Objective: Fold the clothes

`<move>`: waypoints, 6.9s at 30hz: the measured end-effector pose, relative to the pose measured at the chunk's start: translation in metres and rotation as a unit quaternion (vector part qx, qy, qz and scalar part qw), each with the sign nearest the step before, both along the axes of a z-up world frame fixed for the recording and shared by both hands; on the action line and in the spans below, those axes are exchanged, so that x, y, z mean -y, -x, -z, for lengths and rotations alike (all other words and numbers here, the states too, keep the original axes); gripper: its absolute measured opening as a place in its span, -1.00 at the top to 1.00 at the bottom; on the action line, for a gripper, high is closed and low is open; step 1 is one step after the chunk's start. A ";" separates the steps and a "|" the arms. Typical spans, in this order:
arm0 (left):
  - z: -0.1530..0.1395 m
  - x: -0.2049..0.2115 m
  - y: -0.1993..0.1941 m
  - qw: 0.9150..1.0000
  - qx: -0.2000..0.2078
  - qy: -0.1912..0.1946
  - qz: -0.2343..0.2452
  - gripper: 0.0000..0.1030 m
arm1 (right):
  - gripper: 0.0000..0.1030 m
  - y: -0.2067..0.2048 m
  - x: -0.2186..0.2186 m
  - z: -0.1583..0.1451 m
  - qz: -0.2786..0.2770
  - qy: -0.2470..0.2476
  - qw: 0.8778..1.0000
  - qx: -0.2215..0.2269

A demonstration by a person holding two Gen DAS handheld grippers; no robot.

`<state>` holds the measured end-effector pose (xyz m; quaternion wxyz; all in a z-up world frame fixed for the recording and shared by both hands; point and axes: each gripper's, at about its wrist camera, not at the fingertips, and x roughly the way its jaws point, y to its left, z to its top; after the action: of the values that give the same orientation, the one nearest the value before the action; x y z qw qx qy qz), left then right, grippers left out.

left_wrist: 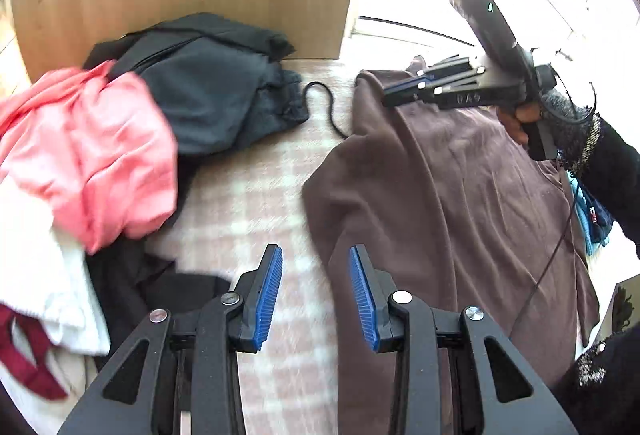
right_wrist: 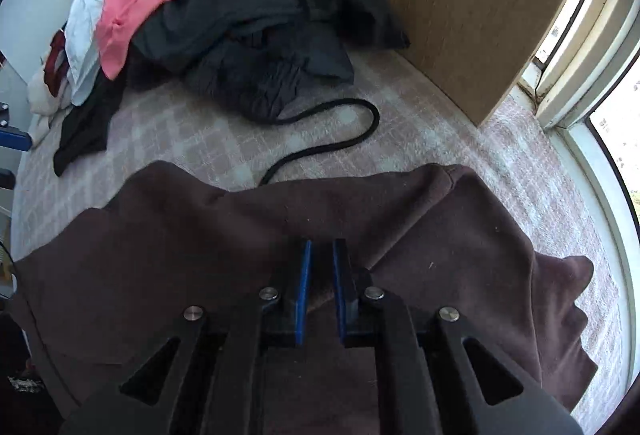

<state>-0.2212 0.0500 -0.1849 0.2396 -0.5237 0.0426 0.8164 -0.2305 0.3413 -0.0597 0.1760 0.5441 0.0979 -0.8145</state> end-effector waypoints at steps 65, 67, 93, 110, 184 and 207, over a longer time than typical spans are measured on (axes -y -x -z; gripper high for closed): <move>0.008 -0.021 -0.242 0.994 0.068 -0.056 0.069 0.84 | 0.79 -0.064 0.076 -0.064 -0.278 -0.173 0.938 0.114; 0.016 -0.036 -0.244 0.991 0.080 -0.058 0.090 0.84 | 0.79 -0.073 0.068 -0.048 -0.269 -0.186 0.937 0.121; 0.063 -0.009 -0.211 0.978 0.177 -0.079 0.080 0.22 | 0.36 -0.305 -0.034 -0.052 0.101 0.013 0.992 0.078; 0.063 -0.010 -0.205 0.973 0.182 -0.043 0.135 0.52 | 0.28 -0.298 -0.019 -0.064 0.185 -0.019 0.982 0.026; 0.028 -0.285 -0.291 0.938 0.074 -0.024 0.337 0.27 | 0.92 -0.485 -0.170 0.349 0.304 0.073 0.949 0.045; 0.032 -0.495 -0.399 0.838 -0.051 0.050 0.541 0.21 | 0.63 -0.549 -0.192 0.520 0.483 0.127 0.866 0.012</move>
<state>0.1780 0.5455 -0.2167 0.6144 -0.3861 0.3717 0.5791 0.3184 0.5328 -0.5798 -0.1705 0.5063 -0.2837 -0.7963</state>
